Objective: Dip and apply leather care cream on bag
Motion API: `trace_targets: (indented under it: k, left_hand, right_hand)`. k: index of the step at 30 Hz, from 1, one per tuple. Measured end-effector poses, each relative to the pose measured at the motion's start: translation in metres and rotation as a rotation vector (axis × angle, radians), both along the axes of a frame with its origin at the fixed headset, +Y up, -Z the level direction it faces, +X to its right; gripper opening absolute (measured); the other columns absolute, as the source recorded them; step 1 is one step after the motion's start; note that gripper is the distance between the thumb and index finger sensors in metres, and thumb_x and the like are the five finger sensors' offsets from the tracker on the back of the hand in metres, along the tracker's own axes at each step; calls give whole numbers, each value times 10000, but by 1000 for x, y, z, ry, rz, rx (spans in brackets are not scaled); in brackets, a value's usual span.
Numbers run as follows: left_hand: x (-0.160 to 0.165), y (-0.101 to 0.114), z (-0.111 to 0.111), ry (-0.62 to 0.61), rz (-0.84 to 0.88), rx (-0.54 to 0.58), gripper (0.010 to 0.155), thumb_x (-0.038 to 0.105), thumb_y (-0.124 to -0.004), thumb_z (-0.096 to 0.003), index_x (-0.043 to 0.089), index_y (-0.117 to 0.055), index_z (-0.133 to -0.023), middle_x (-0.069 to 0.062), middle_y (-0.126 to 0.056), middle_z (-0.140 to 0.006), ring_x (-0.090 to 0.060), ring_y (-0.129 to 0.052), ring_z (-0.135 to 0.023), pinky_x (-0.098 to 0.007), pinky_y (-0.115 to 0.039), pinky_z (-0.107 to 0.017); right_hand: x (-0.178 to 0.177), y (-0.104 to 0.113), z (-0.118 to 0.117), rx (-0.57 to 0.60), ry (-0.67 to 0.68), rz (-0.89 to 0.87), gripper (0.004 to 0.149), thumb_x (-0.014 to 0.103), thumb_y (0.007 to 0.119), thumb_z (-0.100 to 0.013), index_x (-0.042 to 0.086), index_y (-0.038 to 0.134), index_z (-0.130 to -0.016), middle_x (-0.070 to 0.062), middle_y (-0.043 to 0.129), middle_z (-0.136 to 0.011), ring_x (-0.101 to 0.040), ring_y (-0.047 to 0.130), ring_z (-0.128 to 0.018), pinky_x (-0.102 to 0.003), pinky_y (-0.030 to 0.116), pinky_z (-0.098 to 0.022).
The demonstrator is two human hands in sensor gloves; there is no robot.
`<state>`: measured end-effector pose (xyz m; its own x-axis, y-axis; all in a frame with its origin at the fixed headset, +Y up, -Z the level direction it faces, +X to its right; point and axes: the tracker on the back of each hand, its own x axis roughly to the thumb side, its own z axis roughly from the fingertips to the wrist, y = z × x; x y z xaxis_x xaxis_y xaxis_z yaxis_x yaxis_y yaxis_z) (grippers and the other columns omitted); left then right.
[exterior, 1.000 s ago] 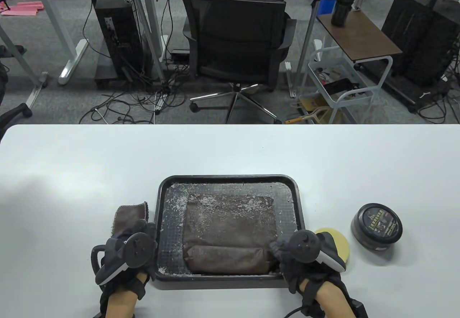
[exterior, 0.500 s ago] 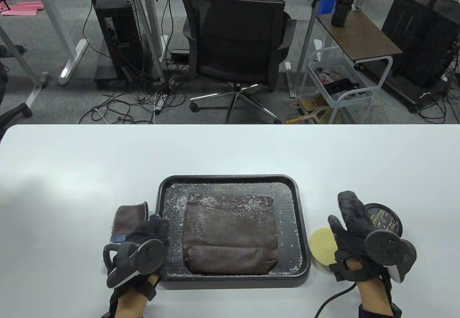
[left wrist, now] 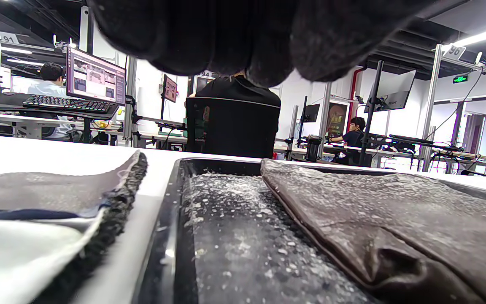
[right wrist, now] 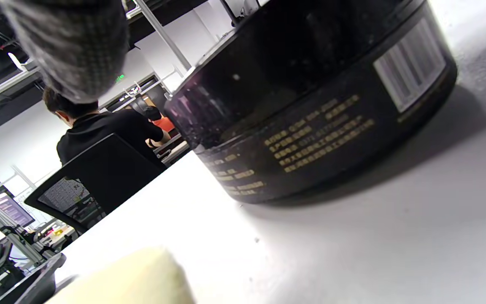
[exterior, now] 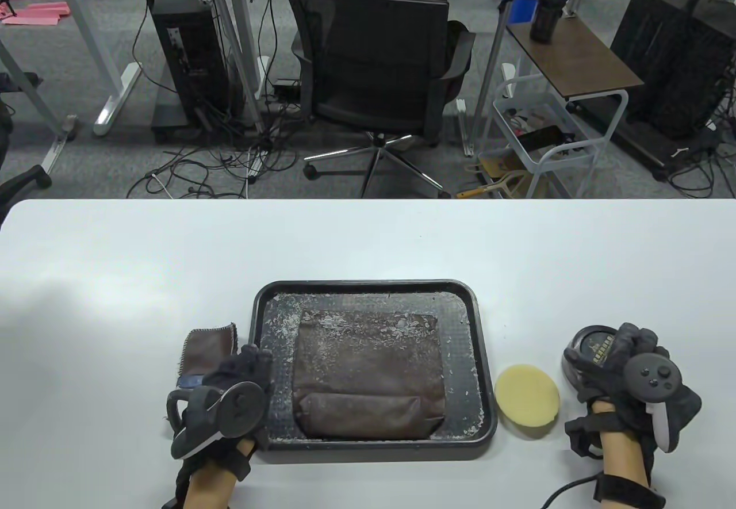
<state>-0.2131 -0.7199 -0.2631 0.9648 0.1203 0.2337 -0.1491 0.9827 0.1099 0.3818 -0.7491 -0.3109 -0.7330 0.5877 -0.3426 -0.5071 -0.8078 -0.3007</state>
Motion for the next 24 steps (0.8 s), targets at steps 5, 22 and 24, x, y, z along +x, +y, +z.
trace_targets:
  k: [5, 22, 24]
  left_hand:
    - [-1, 0, 0, -1, 6, 4, 553, 360, -828, -477, 126, -811, -978, -139, -706, -991, -412, -776, -797, -496, -725, -561]
    - [-2, 0, 0, 2, 16, 8, 552, 364, -823, -480, 125, -811, -977, -139, -706, -991, -413, -777, -795, -496, -727, -560]
    - [0, 1, 1, -2, 23, 18, 555, 366, -821, -481, 123, -810, -979, -142, -704, -991, -413, -778, -794, -494, -729, -558]
  right_hand:
    - [4, -4, -8, -85, 12, 49, 1063, 552, 920, -350, 164, 303, -1124, -219, 174, -1177, -560, 121, -1015, -772, 191, -656]
    - [10, -1, -12, -152, -10, -5, 1205, 578, 996, -290, 80, 265, -1108, -348, 294, -1135, -661, 377, -959, -757, 504, -633]
    - [10, 3, -9, -105, -13, -20, 1231, 591, 994, -275, 43, 259, -1097, -363, 306, -1123, -669, 391, -945, -759, 517, -618]
